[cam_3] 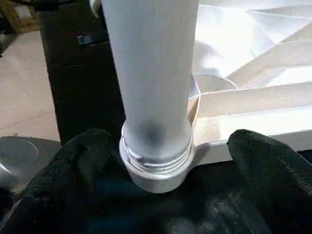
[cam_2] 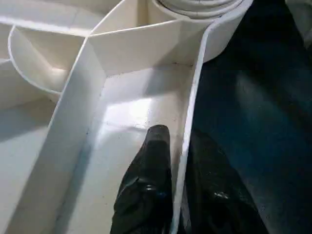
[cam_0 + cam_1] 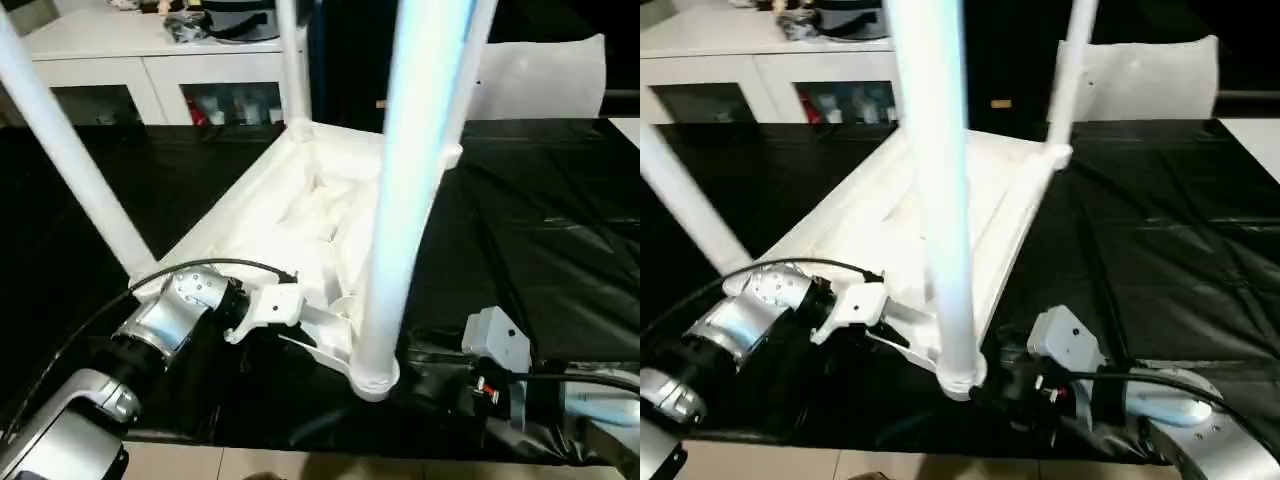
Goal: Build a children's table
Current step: Rotate table base
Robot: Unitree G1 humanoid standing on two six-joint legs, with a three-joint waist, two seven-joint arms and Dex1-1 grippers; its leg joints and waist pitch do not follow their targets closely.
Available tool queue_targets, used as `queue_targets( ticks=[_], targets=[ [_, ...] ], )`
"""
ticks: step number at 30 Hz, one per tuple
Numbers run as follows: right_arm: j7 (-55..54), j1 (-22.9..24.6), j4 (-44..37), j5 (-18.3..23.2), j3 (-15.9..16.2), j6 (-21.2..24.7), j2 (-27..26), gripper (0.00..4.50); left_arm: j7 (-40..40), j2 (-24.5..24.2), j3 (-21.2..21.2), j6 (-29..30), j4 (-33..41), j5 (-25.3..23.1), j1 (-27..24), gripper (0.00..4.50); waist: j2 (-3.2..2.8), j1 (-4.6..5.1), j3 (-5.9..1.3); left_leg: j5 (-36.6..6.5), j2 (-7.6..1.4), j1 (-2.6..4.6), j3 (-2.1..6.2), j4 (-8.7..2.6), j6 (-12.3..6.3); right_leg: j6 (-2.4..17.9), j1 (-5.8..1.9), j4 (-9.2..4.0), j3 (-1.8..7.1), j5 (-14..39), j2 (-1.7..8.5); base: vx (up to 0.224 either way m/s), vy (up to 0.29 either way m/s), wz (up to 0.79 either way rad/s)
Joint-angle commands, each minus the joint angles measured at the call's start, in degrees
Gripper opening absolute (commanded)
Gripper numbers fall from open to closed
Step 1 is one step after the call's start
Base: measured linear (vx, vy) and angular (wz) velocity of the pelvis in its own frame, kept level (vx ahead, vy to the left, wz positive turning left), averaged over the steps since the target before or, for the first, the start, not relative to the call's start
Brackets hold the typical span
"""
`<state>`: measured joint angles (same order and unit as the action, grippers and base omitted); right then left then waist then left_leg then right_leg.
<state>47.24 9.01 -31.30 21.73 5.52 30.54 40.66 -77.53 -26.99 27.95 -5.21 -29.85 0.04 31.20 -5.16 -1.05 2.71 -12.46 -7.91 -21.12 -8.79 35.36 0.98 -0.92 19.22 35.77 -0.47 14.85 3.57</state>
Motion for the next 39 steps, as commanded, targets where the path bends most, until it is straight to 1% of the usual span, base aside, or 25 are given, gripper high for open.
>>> queue_targets(
  ticks=[1, 2, 3, 4, 5, 6, 8, 9, 10, 11, 12, 13, 14, 15, 17, 18, 21, 22, 25, 29, 31, 34, 35, 36, 39],
  targets=[
    [0.83, -0.49, 0.28, 0.18, 0.17, -0.96, -0.01, 4.5, 3.44, -1.73, -2.16, 5.01, 2.16, 1.17, -3.47, 0.25, 2.04, -0.29, -2.51, -7.82, -5.12, 0.28, 1.96, -5.04, -5.24, 16.32, -1.03, -4.38, 2.08, 1.82, 5.6, 0.0, 0.0, 0.0],
    [0.94, -0.58, 0.56, 0.11, 0.2, -1.23, -0.01, 4.5, 4.54, -2.36, -2.68, 7.01, 4.08, 0.76, -4.68, 0.21, 2.19, -0.13, -2.5, -7.1, -5.17, 0.06, 2.04, -5.05, -5.44, 16.23, -1.18, -4.22, 2.06, 1.36, 5.65, 0.0, 0.0, 0.0],
    [1.01, -0.64, 0.74, 0.05, 0.23, -1.41, -0.01, 4.5, 5.21, -2.75, -3.01, 8.25, 5.28, 0.5, -5.43, 0.19, 1.97, 0.12, -2.49, -6.77, -5.11, 0.1, 2.02, -5.03, -5.64, 16.22, -1.07, -4.25, 2.01, 1.23, 5.54, 0.0, 0.0, 0.0],
    [1.22, -0.85, 1.26, 0.17, -0.04, -1.72, 0.09, 4.5, 7.98, -3.33, -4.42, 12.33, 9.34, 0.0, -7.74, 0.19, 2.13, 0.34, -2.55, -6.87, -5.2, 0.13, 2.01, -5.01, -5.56, 16.37, -1.17, -4.09, 1.98, 0.95, 5.58, 0.0, 0.0, 0.0],
    [1.24, -0.98, 1.43, 0.2, -0.11, -1.76, 0.08, 4.5, 8.89, -3.4, -4.92, 13.38, 10.42, -0.06, -8.38, 0.16, 2.25, 0.51, -2.54, -6.21, -5.2, -0.06, 2.11, -5.0, -6.03, 16.34, -1.26, -4.05, 1.93, 0.84, 5.62, 0.0, 0.0, 0.0],
    [1.23, -1.12, 1.71, 0.1, -0.23, -1.95, 0.12, 4.5, 10.37, -3.23, -5.9, 15.58, 12.27, 0.21, -9.42, 0.13, 2.22, 0.66, -2.32, -6.61, -5.1, -0.01, 2.02, -5.07, -6.12, 16.37, -1.06, -4.32, 1.91, 1.8, 5.47, 0.0, 0.0, 0.0],
    [1.34, -1.31, 2.19, -0.08, -0.37, -2.27, 0.24, 4.5, 12.62, -3.3, -7.12, 20.09, 16.45, 0.0, -11.55, 0.11, 2.54, 0.94, -2.22, -7.29, -4.94, 0.05, 1.87, -4.95, -5.98, 16.58, -1.05, -4.5, 1.97, 3.6, 5.37, 0.0, 0.0, 0.0],
    [1.38, -1.38, 2.46, -0.09, -0.47, -2.39, 0.19, 4.5, 14.05, -3.16, -7.59, 21.71, 18.22, -0.46, -12.57, 0.09, 3.03, 1.16, -2.07, -7.74, -4.78, -0.07, 1.79, -4.95, -5.96, 16.27, -0.99, -4.75, 1.98, 5.46, 5.26, 0.0, 0.0, 0.0],
    [1.43, -1.45, 2.72, -0.2, -0.48, -2.53, 0.15, 4.5, 15.04, -3.01, -7.89, 23.15, 19.44, -0.7, -13.21, 0.06, 3.07, 1.24, -2.2, -7.37, -4.78, -0.16, 1.82, -4.85, -5.9, 16.15, -1.19, -4.57, 1.97, 5.42, 5.31, 0.0, 0.0, 0.0],
    [1.53, -1.59, 3.2, -0.57, -0.33, -2.99, 0.11, 4.5, 17.22, -2.37, -8.51, 24.14, 20.65, -1.32, -13.85, 0.05, 3.24, 1.37, -2.04, -7.13, -4.66, -0.31, 1.86, -4.93, -6.07, 15.6, -1.07, -4.73, 1.84, 6.42, 5.15, 0.0, 0.0, 0.0],
    [1.56, -1.65, 3.38, -0.62, -0.26, -3.13, 0.07, 4.5, 17.9, -2.17, -8.71, 24.48, 21.17, -1.48, -14.02, 0.03, 3.14, 1.35, -2.07, -7.53, -4.71, -0.11, 1.81, -4.88, -5.93, 15.3, -0.92, -4.84, 1.87, 7.4, 5.12, 0.0, 0.0, 0.0],
    [1.53, -1.76, 3.56, -0.67, -0.14, -3.24, -0.04, 4.5, 18.04, -1.97, -8.77, 24.21, 21.34, -1.31, -14.05, 0.01, 3.02, 1.3, -2.09, -7.6, -4.75, 0.0, 1.81, -4.86, -5.92, 15.23, -0.83, -4.89, 1.94, 7.56, 5.14, 0.0, 0.0, 0.0],
    [1.5, -1.91, 3.79, -0.76, 0.02, -3.35, -0.16, 4.5, 17.95, -1.81, -8.73, 24.08, 21.41, -1.1, -14.0, 0.01, 3.41, 1.27, -2.17, -7.43, -4.7, 0.06, 1.69, -4.82, -5.91, 15.19, -0.73, -4.95, 1.95, 6.97, 5.0, 0.0, 0.0, 0.0],
    [1.41, -2.16, 4.12, -1.06, 0.38, -3.61, -0.32, 4.5, 18.23, -1.61, -8.57, 23.73, 21.33, -1.29, -13.84, 0.01, 3.44, 1.16, -2.26, -6.82, -4.75, 0.03, 1.77, -4.9, -6.0, 15.17, -0.74, -4.73, 1.94, 5.83, 4.97, 0.0, 0.0, 0.0],
    [0.92, -2.99, 4.75, -1.73, 1.41, -3.97, -1.08, 4.5, 17.89, -1.52, -7.48, 18.94, 19.29, -2.18, -12.77, 0.01, 3.39, 1.09, -2.37, -6.61, -4.8, 0.2, 1.77, -4.83, -6.15, 15.48, -0.54, -4.61, 1.86, 4.08, 4.89, 0.0, 0.0, 0.0],
    [0.39, -3.62, 5.25, -2.2, 1.87, -4.3, -1.67, 4.5, 18.44, -1.63, -6.84, 16.26, 17.97, -3.35, -12.02, 0.01, 3.77, 1.14, -2.32, -6.7, -4.82, 0.17, 1.68, -4.85, -6.28, 15.52, -0.52, -4.67, 1.86, 3.66, 4.82, 0.0, 0.0, 0.0],
    [-1.14, -5.03, 6.53, -3.08, 2.59, -4.89, -3.28, 4.5, 20.45, -1.51, -6.55, 12.64, 15.59, -5.06, -11.0, 0.01, 3.74, 0.08, -2.46, -6.67, -4.98, 0.49, 1.59, -4.94, -5.83, 15.44, -0.39, -4.49, 1.94, 2.37, 4.97, 0.0, 0.0, 0.0],
    [-2.34, -5.95, 7.53, -3.08, 2.66, -4.9, -4.81, 4.5, 18.84, -1.34, -6.52, 10.94, 14.31, -4.26, -10.25, 0.01, 3.79, -0.04, -2.42, -6.86, -5.01, 0.49, 1.56, -5.0, -5.73, 15.39, -0.34, -4.52, 1.98, 2.31, 5.05, 0.0, 0.0, 0.0],
    [-2.88, -6.58, 8.37, -3.25, 2.55, -5.61, -5.78, 4.5, 17.41, -0.88, -6.7, 9.64, 12.67, -3.37, -8.93, 0.01, 3.9, -0.48, -2.38, -7.93, -4.97, 0.51, 1.45, -5.15, -4.56, 15.25, -0.27, -4.46, 1.98, 3.76, 5.12, 0.0, 0.0, 0.0],
    [-2.82, -6.82, 8.89, -2.11, 1.82, -5.52, -6.71, 4.5, 15.39, 0.48, -8.53, 11.78, 11.0, -0.11, -7.1, 0.01, 4.11, -1.19, -2.36, -8.37, -4.82, 0.59, 1.18, -5.08, -3.65, 14.62, -0.2, -4.63, 2.2, 5.68, 5.26, 0.0, 0.0, 0.0],
    [-2.46, -6.95, 8.98, -2.06, 1.76, -5.82, -6.8, 4.5, 14.46, 1.02, -9.03, 11.66, 10.13, 1.11, -6.46, 0.44, 4.16, -1.41, -2.45, -7.57, -4.74, 0.45, 1.13, -5.06, -3.74, 14.44, -0.31, -4.57, 2.18, 5.42, 5.23, 0.0, 0.0, 0.0],
    [-1.94, -6.98, 9.28, -2.23, 2.15, -6.32, -6.77, 4.5, 13.39, 2.02, -9.62, 10.33, 8.39, 2.34, -6.05, 0.62, 4.12, -1.68, -2.52, -6.99, -4.85, 0.35, 1.1, -5.1, -4.3, 14.72, -0.28, -4.44, 2.02, 3.51, 5.14, 0.0, 0.0, 0.0],
    [-1.95, -6.93, 9.35, -2.37, 2.28, -6.54, -6.78, 4.5, 12.99, 2.12, -9.55, 10.23, 7.95, 2.31, -5.94, 0.62, 3.79, -1.89, -2.71, -6.59, -5.01, 0.4, 1.16, -5.08, -4.22, 14.87, -0.33, -4.27, 2.02, 2.68, 5.21, 0.0, 0.0, 0.0],
    [-2.03, -6.94, 9.4, -2.51, 2.38, -6.78, -6.81, 4.5, 13.16, 2.29, -9.35, 10.12, 7.32, 1.83, -5.71, 0.93, 3.71, -1.98, -2.74, -6.16, -5.21, 0.54, 1.2, -5.14, -4.16, 15.1, -0.16, -4.11, 1.93, 0.67, 5.02, 0.0, 0.0, 0.0],
    [-2.09, -7.03, 9.43, -2.64, 2.4, -6.93, -6.84, 4.5, 13.16, 2.56, -8.83, 9.41, 5.8, 1.06, -5.07, 0.99, 4.13, -2.13, -2.78, -5.96, -5.21, 0.51, 1.2, -5.19, -4.35, 15.44, -0.39, -3.82, 1.88, -3.14, 5.03, 0.0, 0.0, 0.0]
  ],
)
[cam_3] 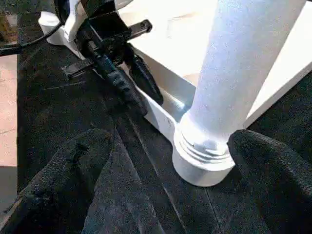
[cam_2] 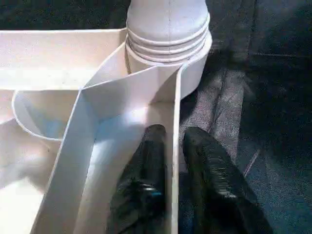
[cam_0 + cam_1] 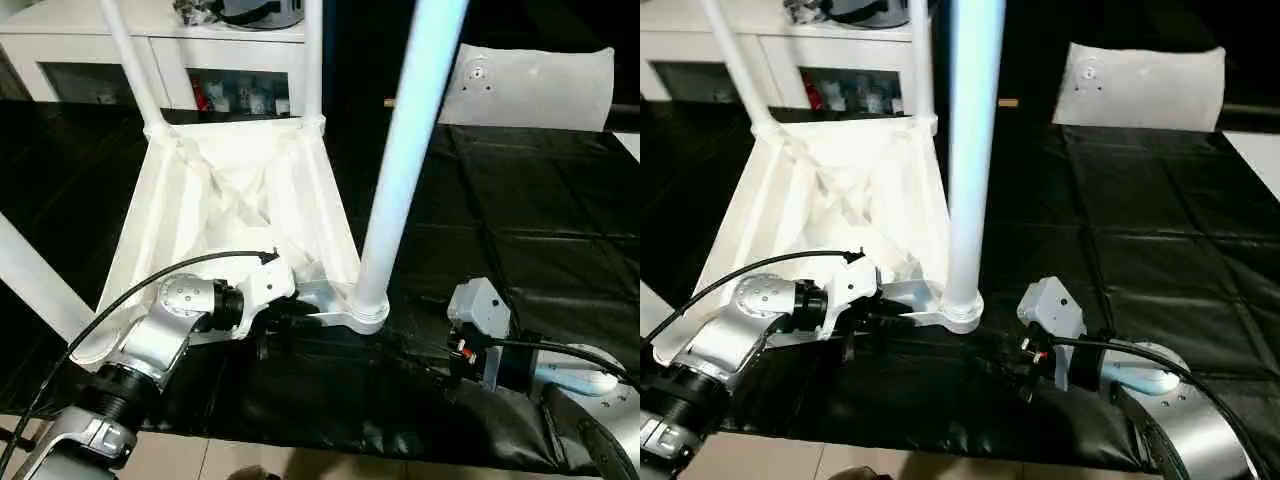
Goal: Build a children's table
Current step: Rotate table base
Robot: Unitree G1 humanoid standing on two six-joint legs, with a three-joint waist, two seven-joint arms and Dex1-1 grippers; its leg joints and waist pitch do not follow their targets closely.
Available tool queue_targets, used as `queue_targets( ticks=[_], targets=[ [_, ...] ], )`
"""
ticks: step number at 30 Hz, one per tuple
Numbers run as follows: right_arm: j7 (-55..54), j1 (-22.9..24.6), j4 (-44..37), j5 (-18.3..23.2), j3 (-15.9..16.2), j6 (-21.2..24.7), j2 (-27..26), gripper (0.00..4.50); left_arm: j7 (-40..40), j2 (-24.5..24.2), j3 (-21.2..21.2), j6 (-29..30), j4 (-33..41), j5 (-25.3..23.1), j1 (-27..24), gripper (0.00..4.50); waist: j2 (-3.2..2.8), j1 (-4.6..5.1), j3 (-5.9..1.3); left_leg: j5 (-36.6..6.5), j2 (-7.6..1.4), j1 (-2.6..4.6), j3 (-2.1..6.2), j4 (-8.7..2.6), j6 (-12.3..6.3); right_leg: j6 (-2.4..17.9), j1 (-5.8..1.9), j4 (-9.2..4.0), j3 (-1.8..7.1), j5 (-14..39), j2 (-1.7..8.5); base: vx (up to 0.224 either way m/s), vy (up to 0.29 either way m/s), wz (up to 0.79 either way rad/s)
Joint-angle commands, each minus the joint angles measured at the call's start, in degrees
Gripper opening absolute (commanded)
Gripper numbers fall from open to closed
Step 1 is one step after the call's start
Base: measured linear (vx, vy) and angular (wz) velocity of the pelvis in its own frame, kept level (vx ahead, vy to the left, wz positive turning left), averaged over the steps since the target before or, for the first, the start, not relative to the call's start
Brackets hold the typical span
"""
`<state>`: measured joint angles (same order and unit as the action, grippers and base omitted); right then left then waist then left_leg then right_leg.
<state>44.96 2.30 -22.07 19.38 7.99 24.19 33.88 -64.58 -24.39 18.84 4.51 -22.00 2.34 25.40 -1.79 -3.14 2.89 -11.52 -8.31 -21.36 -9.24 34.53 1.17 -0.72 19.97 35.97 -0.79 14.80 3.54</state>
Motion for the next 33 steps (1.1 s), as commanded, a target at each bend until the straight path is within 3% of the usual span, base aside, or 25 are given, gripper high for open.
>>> queue_targets(
  ticks=[1, 5, 6, 9, 11, 12, 22, 25, 29, 32, 33],
  targets=[
    [0.19, -0.32, 0.2, -0.28, -0.06, -0.58, -0.06, 4.5, 0.21, -0.05, 0.28, -0.31, -2.05, -1.25, 0.74, 0.99, 0.83, -0.06, -2.92, -7.09, -4.76, 0.74, 1.6, -4.36, -4.57, 15.26, -1.15, -4.06, 2.2, -2.97, 5.09, 0.0, 0.0, 0.0],
    [0.07, -0.35, 0.14, -0.48, -0.1, -0.74, 0.08, 4.5, 0.35, 0.32, 0.6, -0.87, -3.37, -1.63, 1.4, 0.99, 1.06, -0.28, -2.58, -9.97, -4.82, 0.82, 1.5, -4.6, -3.2, 14.58, -1.1, -4.67, 2.35, 3.56, 5.29, 0.0, 0.0, 0.0],
    [0.02, -0.39, 0.12, -0.47, -0.14, -0.65, 0.04, 4.5, 0.04, 0.31, 0.66, -0.94, -3.79, -1.58, 1.62, 0.68, 1.06, -0.29, -2.56, -10.38, -4.87, 0.89, 1.51, -4.68, -2.79, 14.22, -1.04, -4.71, 2.35, 4.89, 5.27, 0.0, 0.0, 0.0],
    [-0.23, -0.83, 0.53, -0.66, -0.33, -0.88, -0.13, 4.5, 0.5, -0.04, 0.97, -2.64, -5.92, -2.68, 2.71, 0.59, 1.18, -0.26, -2.47, -11.36, -4.9, 0.91, 1.51, -4.84, -2.05, 13.47, -0.91, -4.94, 2.44, 6.87, 5.24, 0.0, 0.0, 0.0],
    [-0.56, -1.34, 1.11, -0.76, -0.51, -0.96, -0.42, 4.5, 0.03, -0.46, 1.51, -3.26, -6.78, -3.36, 3.16, 0.47, 1.14, -0.26, -2.52, -11.37, -4.92, 0.95, 1.47, -4.85, -1.84, 13.4, -0.86, -4.88, 2.44, 6.89, 5.26, 0.0, 0.0, 0.0],
    [-0.7, -1.64, 1.47, -0.74, -0.67, -0.95, -0.56, 4.5, -0.38, -0.79, 2.06, -3.7, -7.3, -3.98, 3.48, 0.19, 0.95, -0.24, -2.52, -11.64, -4.91, 0.97, 1.49, -4.9, -1.58, 13.33, -0.76, -4.9, 2.49, 6.98, 5.27, 0.0, 0.0, 0.0],
    [0.26, -5.18, 5.39, -2.51, -0.07, -2.7, -0.22, 4.5, -2.97, -2.6, 5.7, -9.1, -9.65, -8.35, 5.64, 0.07, 0.95, -0.2, -2.56, -12.73, -4.95, 1.06, 1.36, -4.98, -0.63, 13.63, -0.7, -4.97, 2.51, 7.21, 5.36, 0.0, 0.0, 0.0],
    [3.28, -7.17, 8.09, -1.93, 0.54, -4.13, 0.26, 4.5, -7.16, -2.96, 6.11, -11.0, -9.23, -6.68, 6.44, 0.07, 1.06, -0.3, -2.71, -11.6, -5.02, 0.99, 1.32, -4.9, -1.05, 14.12, -0.82, -4.76, 2.46, 5.61, 5.34, 0.0, 0.0, 0.0],
    [8.63, -10.54, 13.23, -0.73, 1.57, -7.28, -0.34, 4.5, -14.03, -3.12, 8.14, -14.48, -8.01, -5.05, 7.29, 0.07, 1.3, -0.39, -3.05, -8.22, -5.09, 0.96, 1.07, -4.46, -2.61, 15.79, -0.9, -4.13, 2.24, -0.74, 5.32, 0.0, 0.0, 0.0],
    [11.59, -12.35, 15.76, 0.11, 2.32, -7.87, -0.91, 4.13, -16.28, -3.31, 9.51, -16.36, -8.61, -5.31, 8.05, 0.0, 1.1, -1.09, -3.36, -5.04, -5.26, 1.07, 0.91, -4.14, -4.34, 16.77, -0.97, -3.42, 2.03, -6.66, 5.18, 0.0, 0.0, 0.0],
    [12.73, -13.15, 16.98, 0.19, 2.62, -8.2, -1.01, 4.09, -16.85, -3.42, 10.02, -17.2, -8.86, -5.73, 8.52, 0.0, 1.45, -1.46, -3.4, -4.19, -5.28, 1.02, 0.8, -4.06, -4.95, 16.96, -0.99, -3.23, 1.96, -8.25, 5.17, 0.0, 0.0, 0.0]
  ],
)
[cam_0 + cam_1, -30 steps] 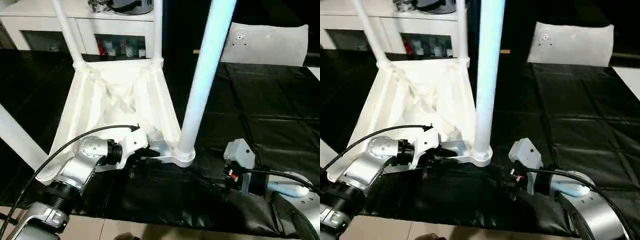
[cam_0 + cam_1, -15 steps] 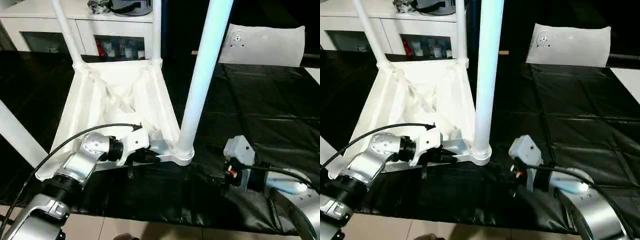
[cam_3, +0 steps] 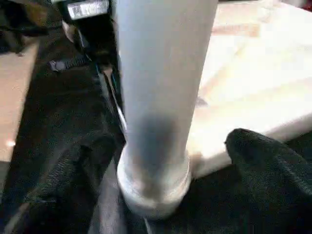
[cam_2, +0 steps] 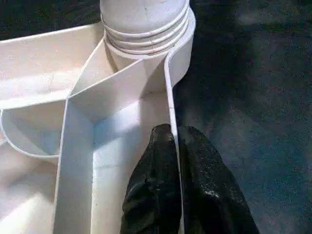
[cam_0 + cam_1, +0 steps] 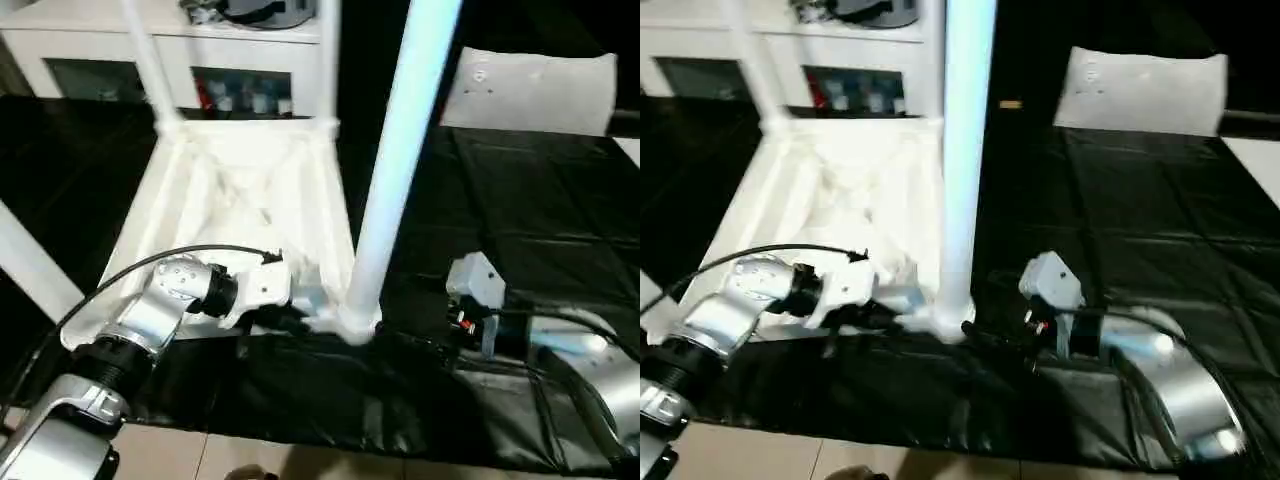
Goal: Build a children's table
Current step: Rotate table base, then rotate leg to tighten
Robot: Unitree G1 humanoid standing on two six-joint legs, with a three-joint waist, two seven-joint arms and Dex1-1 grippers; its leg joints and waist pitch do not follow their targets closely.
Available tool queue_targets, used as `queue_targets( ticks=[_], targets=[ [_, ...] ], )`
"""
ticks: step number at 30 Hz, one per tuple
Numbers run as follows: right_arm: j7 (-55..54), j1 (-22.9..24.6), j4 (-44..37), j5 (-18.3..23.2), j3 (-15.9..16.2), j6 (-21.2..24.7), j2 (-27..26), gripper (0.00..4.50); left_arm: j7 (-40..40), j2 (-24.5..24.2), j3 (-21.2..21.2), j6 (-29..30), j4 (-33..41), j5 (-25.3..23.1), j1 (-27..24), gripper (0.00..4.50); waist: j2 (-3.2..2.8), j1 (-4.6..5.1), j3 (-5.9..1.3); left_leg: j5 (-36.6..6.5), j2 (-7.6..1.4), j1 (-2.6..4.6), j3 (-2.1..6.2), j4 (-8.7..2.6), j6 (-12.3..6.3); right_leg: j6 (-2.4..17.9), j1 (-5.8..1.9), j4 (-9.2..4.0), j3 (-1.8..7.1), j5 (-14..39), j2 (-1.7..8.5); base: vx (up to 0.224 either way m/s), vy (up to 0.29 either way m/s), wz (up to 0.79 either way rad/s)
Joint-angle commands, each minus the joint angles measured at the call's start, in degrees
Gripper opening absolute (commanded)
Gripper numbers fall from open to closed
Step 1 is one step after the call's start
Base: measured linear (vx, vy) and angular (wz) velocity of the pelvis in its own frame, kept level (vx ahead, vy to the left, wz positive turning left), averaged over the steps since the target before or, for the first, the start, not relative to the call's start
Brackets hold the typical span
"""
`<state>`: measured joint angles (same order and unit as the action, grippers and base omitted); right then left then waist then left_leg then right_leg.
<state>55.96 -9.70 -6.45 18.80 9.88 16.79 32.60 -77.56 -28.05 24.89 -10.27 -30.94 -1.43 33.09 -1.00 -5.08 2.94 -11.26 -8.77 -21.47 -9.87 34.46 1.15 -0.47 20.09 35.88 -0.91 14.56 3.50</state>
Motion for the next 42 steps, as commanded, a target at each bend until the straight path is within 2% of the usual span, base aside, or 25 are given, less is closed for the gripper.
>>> queue_targets(
  ticks=[1, 3, 5, 6, 7, 8, 12, 14, 22, 23, 25, 26, 27, 28, 29, 30, 32, 33, 34, 36, 37, 38, 39, 41, 42],
  targets=[
    [2.11, -1.38, 1.73, 0.79, 0.86, -0.87, 0.28, 4.0, -4.03, 0.22, 4.09, -2.62, 0.02, -2.06, 0.97, 0.0, 0.54, 0.23, -3.46, -4.54, -4.76, 1.23, 1.39, -3.96, -4.98, 16.85, -1.03, -3.09, 2.03, -7.97, 5.22, 0.0, 0.0, 0.0],
    [6.17, -3.39, 4.84, 1.29, 2.06, -1.36, 0.15, 3.69, -5.76, 0.28, 4.8, -3.78, -0.56, -2.42, 2.16, 0.0, 0.43, -0.15, -3.38, -5.87, -4.87, 1.28, 1.28, -4.05, -4.46, 17.17, -0.98, -3.19, 1.96, -6.62, 5.33, 0.0, 0.0, 0.0],
    [7.18, -3.81, 5.27, 1.43, 2.49, -1.24, 0.17, 3.63, -5.96, 0.32, 4.94, -4.06, -0.76, -2.64, 2.44, 0.0, 0.63, -0.33, -3.35, -6.65, -4.93, 1.28, 1.28, -4.14, -3.94, 17.12, -1.11, -3.2, 1.95, -5.44, 5.38, 0.0, 0.0, 0.0],
    [7.67, -4.03, 5.67, 1.44, 2.63, -1.42, 0.15, 3.43, -6.18, 0.37, 4.89, -4.42, -0.98, -2.88, 2.55, 0.0, 0.64, -0.5, -3.35, -6.7, -4.95, 1.3, 1.25, -4.15, -3.8, 17.02, -1.08, -3.2, 1.97, -5.14, 5.41, 0.0, 0.0, 0.0],
    [8.47, -4.28, 6.01, 1.67, 2.88, -1.29, 0.14, 3.43, -6.39, 0.45, 4.85, -4.64, -1.29, -3.05, 2.68, 0.0, 0.45, -0.61, -3.38, -6.62, -4.95, 1.32, 1.28, -4.15, -3.68, 16.98, -1.09, -3.17, 1.98, -5.14, 5.46, 0.0, 0.0, 0.0],
    [9.64, -4.71, 6.74, 1.94, 3.19, -1.31, 0.07, 3.32, -6.89, 0.54, 4.79, -5.02, -1.71, -3.2, 2.84, 0.0, 0.67, -0.62, -3.38, -6.76, -4.93, 1.31, 1.25, -4.16, -3.59, 17.06, -1.14, -3.23, 1.97, -5.01, 5.47, 0.0, 0.0, 0.0],
    [11.72, -5.69, 8.62, 1.96, 3.8, -1.45, -0.42, 3.0, -7.6, 0.4, 5.05, -5.43, -2.28, -3.05, 3.18, 0.0, 0.8, -0.76, -3.4, -6.77, -4.89, 1.19, 1.22, -4.13, -3.37, 17.17, -1.2, -3.2, 1.94, -4.28, 5.47, 0.0, 0.0, 0.0],
    [12.61, -6.26, 9.6, 1.91, 4.21, -1.64, -0.71, 2.79, -7.83, 0.3, 5.17, -5.85, -2.88, -2.99, 3.43, 0.0, 0.55, -0.82, -3.39, -6.62, -4.84, 1.2, 1.23, -4.1, -3.37, 17.28, -1.1, -3.19, 1.91, -4.26, 5.41, 0.0, 0.0, 0.0],
    [13.52, -7.18, 11.38, 1.94, 5.22, -1.45, -2.77, 2.11, -8.02, 0.38, 4.86, -6.52, -4.76, -3.57, 3.94, 0.0, 0.34, -1.12, -3.48, -6.97, -4.96, 1.29, 1.24, -4.19, -2.7, 17.56, -1.1, -3.08, 1.88, -5.1, 5.39, 0.0, 0.0, 0.0],
    [13.57, -7.29, 11.48, 2.13, 5.37, -1.07, -3.23, 2.04, -7.74, 0.51, 4.63, -6.15, -5.18, -3.47, 4.17, 0.0, 0.07, -1.12, -3.49, -7.32, -4.97, 1.37, 1.25, -4.2, -2.43, 17.63, -1.04, -3.09, 1.88, -5.13, 5.38, 0.0, 0.0, 0.0],
    [13.33, -7.22, 11.34, 2.57, 5.27, -0.4, -3.94, 1.99, -7.1, 0.71, 4.51, -6.2, -5.94, -3.56, 4.56, 0.0, 0.18, -1.08, -3.42, -7.91, -4.96, 1.35, 1.23, -4.27, -2.12, 17.67, -1.09, -3.17, 1.92, -4.66, 5.39, 0.0, 0.0, 0.0],
    [12.95, -6.79, 10.54, 2.91, 5.28, 0.4, -4.15, 1.96, -6.43, 0.86, 4.17, -5.02, -6.04, -3.44, 4.52, 0.0, -0.63, -1.16, -3.36, -8.83, -4.92, 1.39, 1.32, -4.33, -1.55, 17.66, -1.03, -3.21, 1.95, -3.45, 5.44, 0.0, 0.0, 0.0],
    [12.76, -6.52, 10.0, 3.04, 5.24, 0.97, -4.35, 1.94, -6.02, 0.96, 3.9, -4.21, -6.16, -3.35, 4.52, 0.0, -0.25, -0.97, -3.28, -10.02, -4.98, 1.48, 1.28, -4.48, -0.99, 17.59, -1.04, -3.46, 1.98, -2.46, 5.34, 0.0, 0.0, 0.0],
    [12.01, -5.85, 9.15, 3.56, 4.92, 1.98, -4.7, 1.94, -5.09, 1.24, 3.55, -3.72, -6.27, -3.32, 4.4, 0.0, -0.2, -0.94, -3.21, -10.5, -4.97, 1.52, 1.27, -4.55, -0.81, 17.58, -1.04, -3.5, 2.03, -1.95, 5.28, 0.0, 0.0, 0.0],
    [9.39, -4.49, 7.74, 4.11, 4.06, 3.44, -5.8, 1.94, -2.52, 1.8, 2.45, -1.47, -6.13, -3.13, 4.05, 0.0, -0.83, -1.05, -3.14, -11.7, -5.0, 1.64, 1.31, -4.69, -0.21, 17.32, -0.89, -3.63, 2.13, -0.44, 5.36, 0.0, 0.0, 0.0],
    [7.63, -3.68, 6.94, 4.18, 3.64, 4.1, -6.56, 1.94, -0.74, 2.21, 1.71, -0.06, -5.95, -3.04, 3.88, 0.0, -0.55, -0.94, -2.97, -13.04, -5.01, 1.68, 1.38, -4.9, 0.41, 17.07, -0.94, -3.85, 2.19, 1.53, 5.36, 0.0, 0.0, 0.0],
    [5.26, -2.63, 5.92, 3.78, 3.4, 4.21, -7.63, 1.93, 1.94, 3.04, 0.52, 2.64, -5.4, -2.65, 3.65, 0.0, -0.76, -0.79, -2.77, -15.29, -4.94, 1.74, 1.45, -5.12, 1.43, 16.38, -0.8, -4.29, 2.36, 6.15, 5.6, 0.0, 0.0, 0.0],
    [-1.11, -1.59, 5.4, 1.4, 3.21, 4.86, -10.26, 1.93, 6.22, 4.7, -0.99, 7.93, -3.87, -2.16, 3.02, 0.0, -0.75, -0.66, -2.65, -16.88, -4.9, 1.93, 1.47, -5.26, 2.14, 15.56, -0.6, -4.67, 2.46, 10.12, 5.62, 0.0, 0.0, 0.0],
    [-3.08, -1.43, 5.52, 0.5, 3.21, 4.98, -11.14, 1.93, 7.38, 5.23, -1.41, 9.19, -3.33, -1.95, 2.69, 0.0, -0.79, -0.66, -2.57, -17.46, -4.92, 1.95, 1.47, -5.33, 2.57, 15.13, -0.43, -4.83, 2.56, 11.79, 5.66, 0.0, 0.0, 0.0],
    [-7.79, -1.27, 6.1, -1.5, 3.15, 5.66, -13.34, 1.93, 10.42, 6.71, -2.47, 12.41, -2.02, -1.43, 1.93, 0.0, -0.99, 0.12, -2.28, -20.44, -4.67, 1.95, 1.93, -5.73, 4.15, 12.62, -0.13, -5.57, 2.54, 20.61, 5.77, 0.0, 0.0, 0.0],
    [-9.31, -1.32, 6.37, -2.16, 3.06, 6.05, -14.12, 1.93, 11.45, 7.33, -2.91, 13.52, -1.65, -1.28, 1.72, 0.0, -0.8, 0.42, -2.24, -20.65, -4.65, 1.82, 2.07, -5.81, 4.41, 12.03, -0.08, -5.61, 2.54, 21.69, 5.73, 0.0, 0.0, 0.0],
    [-15.28, -1.63, 7.15, -3.49, 2.04, 7.92, -17.48, 1.93, 15.36, 9.17, -3.82, 16.61, -0.33, -1.65, 0.94, 0.0, -0.97, 0.76, -2.22, -21.61, -4.66, 1.86, 2.24, -5.98, 4.77, 11.15, 0.11, -5.72, 2.54, 23.05, 5.64, 0.0, 0.0, 0.0],
    [-21.14, -2.18, 7.49, -5.11, 1.39, 9.96, -20.8, 1.93, 19.52, 11.27, -4.92, 20.2, 1.04, -1.83, 0.36, 0.0, -1.15, 1.38, -2.16, -21.9, -4.55, 1.5, 2.44, -6.18, 5.14, 10.87, 0.08, -5.65, 2.43, 23.17, 5.61, 0.0, 0.0, 0.0],
    [-24.69, -2.82, 7.82, -6.3, 1.15, 11.11, -22.76, 1.93, 22.56, 12.78, -5.88, 22.44, 1.75, -1.82, 0.17, 0.0, -1.16, 2.3, -2.31, -23.05, -4.34, 1.61, 2.61, -6.22, 5.89, 10.22, 0.3, -5.76, 2.3, 23.79, 5.44, 0.0, 0.0, 0.0],
    [-26.52, -3.22, 8.06, -6.69, 0.94, 11.88, -23.88, 1.93, 24.2, 13.58, -6.42, 23.29, 2.06, -1.82, 0.1, 0.0, -1.15, 2.76, -2.37, -22.58, -4.26, 1.48, 2.66, -6.15, 5.53, 10.01, 0.2, -5.82, 2.38, 22.8, 5.41, 0.0, 0.0, 0.0]
  ],
)
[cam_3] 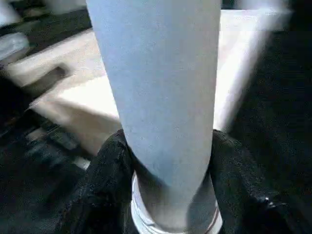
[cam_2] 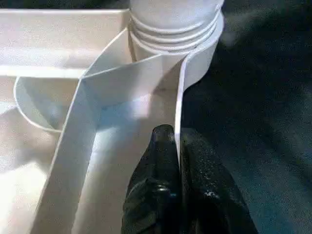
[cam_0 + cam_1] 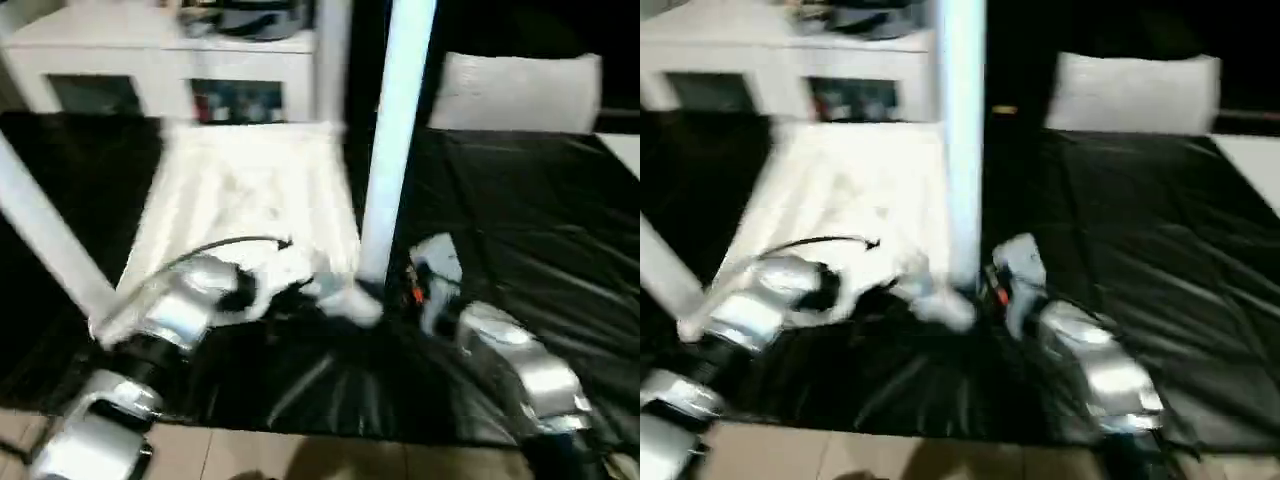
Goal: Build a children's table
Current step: Rotate leg to tighten
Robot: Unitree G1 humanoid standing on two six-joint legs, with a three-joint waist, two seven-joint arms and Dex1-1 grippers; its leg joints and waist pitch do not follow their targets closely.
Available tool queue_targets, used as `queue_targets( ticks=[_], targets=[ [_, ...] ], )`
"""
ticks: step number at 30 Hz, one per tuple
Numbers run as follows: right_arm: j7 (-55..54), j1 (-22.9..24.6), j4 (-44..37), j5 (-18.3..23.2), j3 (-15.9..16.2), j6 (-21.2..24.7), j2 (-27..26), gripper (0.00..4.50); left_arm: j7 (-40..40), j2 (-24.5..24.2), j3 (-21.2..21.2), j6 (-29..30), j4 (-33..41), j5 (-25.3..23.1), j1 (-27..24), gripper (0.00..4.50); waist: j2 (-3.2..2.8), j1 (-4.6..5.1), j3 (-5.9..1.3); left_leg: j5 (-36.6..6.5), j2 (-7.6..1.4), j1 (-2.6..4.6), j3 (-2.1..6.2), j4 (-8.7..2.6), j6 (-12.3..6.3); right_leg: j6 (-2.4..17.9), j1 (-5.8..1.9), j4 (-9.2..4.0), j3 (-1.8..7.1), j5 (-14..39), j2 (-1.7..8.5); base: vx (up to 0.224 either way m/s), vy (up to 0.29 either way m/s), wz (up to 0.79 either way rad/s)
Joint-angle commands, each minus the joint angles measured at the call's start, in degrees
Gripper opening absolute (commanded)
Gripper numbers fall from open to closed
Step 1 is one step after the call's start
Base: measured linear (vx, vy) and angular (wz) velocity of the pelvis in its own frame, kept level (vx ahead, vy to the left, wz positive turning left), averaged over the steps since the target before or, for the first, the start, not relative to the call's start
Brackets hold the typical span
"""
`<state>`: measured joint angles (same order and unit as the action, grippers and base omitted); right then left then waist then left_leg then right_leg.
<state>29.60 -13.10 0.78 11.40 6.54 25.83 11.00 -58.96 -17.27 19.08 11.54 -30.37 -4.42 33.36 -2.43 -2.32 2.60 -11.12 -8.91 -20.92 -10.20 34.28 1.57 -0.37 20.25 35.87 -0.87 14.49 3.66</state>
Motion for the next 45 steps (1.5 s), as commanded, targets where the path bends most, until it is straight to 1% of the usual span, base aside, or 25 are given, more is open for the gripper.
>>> queue_targets(
  ticks=[1, 2, 3, 5, 6, 12, 13, 14, 17, 18, 20, 21, 22, 24, 27, 29, 30, 32, 34, 35, 36, 37, 38, 43, 45],
  targets=[
    [-0.16, 0.18, 0.83, 0.71, 4.28, 2.84, -2.28, 1.93, 5.61, 2.81, -0.61, 1.48, 1.5, 1.17, -0.17, 0.0, 0.25, 0.17, -2.11, -22.08, -4.06, 0.82, 2.93, -5.94, 4.8, 9.92, -0.02, -5.87, 2.35, 21.78, 5.21, 0.0, 0.0, 0.0],
    [-4.84, -0.84, 1.28, 0.12, 3.51, 5.21, -5.02, 1.93, 8.39, 4.51, -1.46, 4.45, 3.03, 1.06, -0.5, 0.0, -0.06, 0.43, -2.25, -20.91, -4.13, 0.68, 2.75, -5.88, 4.36, 10.21, -0.02, -5.77, 2.49, 18.41, 5.05, 0.0, 0.0, 0.0],
    [-6.71, -1.28, 1.81, -0.52, 3.27, 5.81, -5.84, 1.93, 9.77, 5.17, -1.7, 4.99, 3.3, 0.71, -0.46, 0.0, 0.33, 0.67, -2.27, -19.73, -4.03, 0.5, 2.57, -5.83, 3.86, 10.86, -0.03, -5.65, 2.41, 15.61, 4.82, 0.0, 0.0, 0.0],
    [-8.95, -1.87, 2.62, -1.18, 2.95, 6.16, -7.03, 1.93, 11.5, 6.17, -1.86, 5.68, 3.55, 0.22, -0.3, 0.0, 0.25, 0.72, -2.37, -18.53, -3.97, 0.53, 2.41, -5.7, 3.43, 11.19, 0.03, -5.5, 2.45, 14.25, 4.75, 0.0, 0.0, 0.0],
    [-9.42, -2.28, 3.09, -0.54, 2.47, 5.21, -8.09, 2.49, 13.08, 7.14, -2.07, 5.25, 3.01, -0.05, 0.22, 0.0, 0.18, 0.58, -2.54, -16.71, -3.93, 0.5, 2.24, -5.39, 2.6, 11.23, -0.1, -5.64, 2.59, 12.59, 4.92, 0.0, 0.0, 0.0],
    [-8.61, -1.76, 1.31, -0.72, 1.51, 2.71, -8.08, 3.06, 12.54, 7.04, -1.49, 5.29, 3.09, -1.27, 0.8, 0.0, 0.11, 0.24, -3.02, -10.13, -3.94, 0.21, 1.9, -4.9, 0.35, 12.5, -0.67, -4.73, 2.37, -0.02, 4.58, 0.0, 0.0, 0.0],
    [-6.71, -1.27, 0.29, -0.52, 1.13, 1.25, -6.54, 3.12, 11.02, 5.8, -0.79, 3.31, 2.71, -1.78, 0.88, 0.0, -0.11, 0.12, -3.03, -9.81, -3.94, 0.15, 1.96, -4.88, 0.07, 12.49, -0.74, -4.74, 2.33, -0.78, 4.63, 0.0, 0.0, 0.0],
    [-5.39, -0.97, -0.36, -0.31, 0.9, 0.23, -5.39, 3.18, 9.92, 4.91, -0.26, 1.9, 2.4, -2.1, 0.97, 0.0, 0.18, 0.12, -3.06, -9.52, -4.0, 0.14, 1.9, -4.81, -0.42, 12.56, -0.92, -4.7, 2.31, -2.11, 4.6, 0.0, 0.0, 0.0],
    [-1.06, -0.16, -1.92, 0.44, 0.25, -1.75, -1.83, 3.5, 6.07, 2.75, 0.69, -2.5, 2.0, -1.73, 0.73, 0.0, -0.01, 0.08, -3.23, -8.27, -4.08, 0.18, 1.81, -4.72, -1.2, 13.08, -1.09, -4.49, 2.2, -4.7, 4.51, 0.0, 0.0, 0.0],
    [1.39, 0.09, -2.32, 0.89, -0.08, -2.5, 0.11, 3.5, 3.97, 1.75, 1.2, -3.99, 1.49, -1.63, 0.77, 0.0, 0.19, -0.19, -3.56, -5.91, -4.07, 0.04, 1.88, -4.3, -2.36, 13.51, -1.45, -3.96, 2.12, -9.0, 4.63, 0.0, 0.0, 0.0],
    [5.12, 0.32, -2.54, 1.47, -0.01, -3.77, 2.6, 3.73, 1.53, 0.5, 2.01, -6.92, 0.49, -1.9, 1.03, 0.0, -0.08, -0.14, -3.66, -3.2, -4.04, -0.09, 1.78, -3.99, -3.74, 14.34, -1.26, -3.47, 1.95, -13.56, 4.57, 0.0, 0.0, 0.0],
    [11.57, 0.31, -2.5, 2.8, -0.05, -4.95, 6.58, 3.85, -2.99, -1.1, 2.71, -11.0, -0.84, -1.39, 1.49, 0.0, 0.27, -0.31, -3.79, -3.18, -3.96, -0.17, 1.75, -3.77, -4.64, 14.51, -1.52, -3.53, 1.88, -14.22, 4.65, 0.0, 0.0, 0.0],
    [11.57, 0.31, -2.5, 2.8, -0.05, -4.95, 6.58, 3.96, -2.99, -1.1, 2.71, -11.0, -0.84, -1.39, 1.49, 0.0, 0.31, -0.52, -3.81, -3.3, -3.89, -0.19, 1.69, -3.61, -5.07, 14.59, -1.59, -3.49, 1.92, -14.49, 4.64, 0.0, 0.0, 0.0],
    [23.67, -0.48, -1.98, 5.04, 0.88, -5.47, 13.55, 4.05, -12.58, -3.68, 4.18, -16.46, -2.12, 0.26, 2.09, 0.0, 0.24, -0.83, -3.58, -5.27, -4.14, -0.14, 1.61, -3.69, -5.75, 15.22, -1.47, -3.61, 1.86, -12.59, 4.76, 0.0, 0.0, 0.0],
    [27.86, -1.05, -1.61, 5.36, 2.01, -5.32, 15.76, 4.21, -16.13, -4.8, 5.52, -17.53, -2.29, 0.47, 2.24, 0.0, -0.1, -1.67, -3.55, -5.3, -4.6, 0.16, 1.5, -3.73, -5.66, 16.15, -1.12, -3.4, 1.68, -11.41, 4.74, 0.0, 0.0, 0.0],
    [31.47, -1.54, -1.3, 5.6, 3.1, -5.71, 17.45, 4.21, -18.99, -5.84, 6.93, -18.63, -2.4, 0.37, 2.46, 0.0, 0.05, -2.09, -3.56, -5.58, -4.74, 0.28, 1.4, -3.71, -5.58, 16.77, -1.01, -3.32, 1.57, -10.46, 4.66, 0.0, 0.0, 0.0],
    [32.64, -1.71, -1.15, 5.8, 3.45, -5.86, 18.04, 4.21, -20.05, -6.15, 7.34, -19.19, -2.55, 0.38, 2.54, 0.0, -0.06, -2.84, -3.58, -5.5, -4.82, 0.41, 1.3, -3.62, -5.31, 16.94, -0.81, -3.22, 1.63, -9.7, 4.8, 0.0, 0.0, 0.0],
    [35.47, -2.39, -0.15, 6.06, 4.32, -6.98, 19.16, 4.21, -22.75, -6.59, 8.17, -20.15, -2.22, 0.78, 2.64, 0.0, 0.3, -3.29, -3.65, -5.44, -4.85, 0.33, 1.3, -3.6, -5.02, 17.28, -0.92, -3.1, 1.6, -9.21, 5.01, 0.0, 0.0, 0.0],
    [36.92, -2.81, 0.43, 6.48, 4.7, -6.9, 19.65, 4.21, -24.1, -6.77, 8.68, -20.94, -2.25, 0.84, 2.79, 0.0, 0.26, -3.62, -3.6, -5.27, -4.86, 0.29, 1.27, -3.58, -4.91, 17.1, -0.79, -3.07, 1.61, -8.62, 4.97, 0.0, 0.0, 0.0],
    [37.53, -3.0, 0.67, 6.69, 4.86, -6.81, 19.86, 4.07, -24.67, -6.85, 8.9, -21.29, -2.28, 0.85, 2.86, 0.0, 0.26, -3.62, -3.6, -5.27, -4.86, 0.29, 1.27, -3.58, -4.91, 17.1, -0.79, -3.07, 1.61, -8.62, 4.97, 0.0, 0.0, 0.0],
    [40.33, -3.92, 2.0, 7.5, 5.45, -6.46, 20.21, 3.98, -27.05, -7.39, 9.82, -22.93, -2.7, 0.29, 3.46, 0.0, 0.83, -3.84, -3.53, -6.13, -4.82, 0.29, 1.17, -3.57, -4.84, 17.08, -0.74, -3.25, 1.65, -6.95, 5.02, 0.0, 0.0, 0.0],
    [40.33, -3.92, 2.0, 7.5, 5.45, -6.46, 20.21, 3.98, -27.05, -7.39, 9.82, -22.93, -2.7, 0.29, 3.46, 0.0, 0.93, -3.98, -3.55, -6.23, -4.77, 0.22, 1.19, -3.54, -4.84, 17.08, -0.85, -3.2, 1.65, -6.27, 5.12, 0.0, 0.0, 0.0],
    [41.22, -4.16, 2.34, 7.78, 5.69, -6.3, 20.3, 3.78, -27.74, -7.61, 10.11, -23.4, -2.78, 0.07, 3.62, 0.0, 0.6, -4.15, -3.48, -6.26, -4.87, 0.26, 1.17, -3.59, -4.63, 16.83, -0.64, -3.29, 1.7, -4.91, 5.19, 0.0, 0.0, 0.0],
    [44.15, -4.51, 2.76, 8.26, 6.29, -5.81, 20.86, 3.49, -29.34, -8.15, 10.27, -24.97, -3.87, -0.27, 4.19, 0.0, 0.73, -4.25, -3.43, -6.77, -4.78, 0.2, 1.2, -3.66, -4.1, 16.37, -0.63, -3.35, 1.65, -2.8, 5.13, 0.0, 0.0, 0.0],
    [44.94, -4.54, 2.7, 8.43, 6.51, -5.5, 21.11, 3.14, -29.28, -8.43, 10.38, -25.64, -4.52, -0.69, 4.55, 0.0, 0.76, -4.28, -3.47, -6.95, -4.84, 0.24, 1.2, -3.69, -3.93, 16.34, -0.63, -3.38, 1.67, -2.43, 5.21, 0.0, 0.0, 0.0]
  ],
)
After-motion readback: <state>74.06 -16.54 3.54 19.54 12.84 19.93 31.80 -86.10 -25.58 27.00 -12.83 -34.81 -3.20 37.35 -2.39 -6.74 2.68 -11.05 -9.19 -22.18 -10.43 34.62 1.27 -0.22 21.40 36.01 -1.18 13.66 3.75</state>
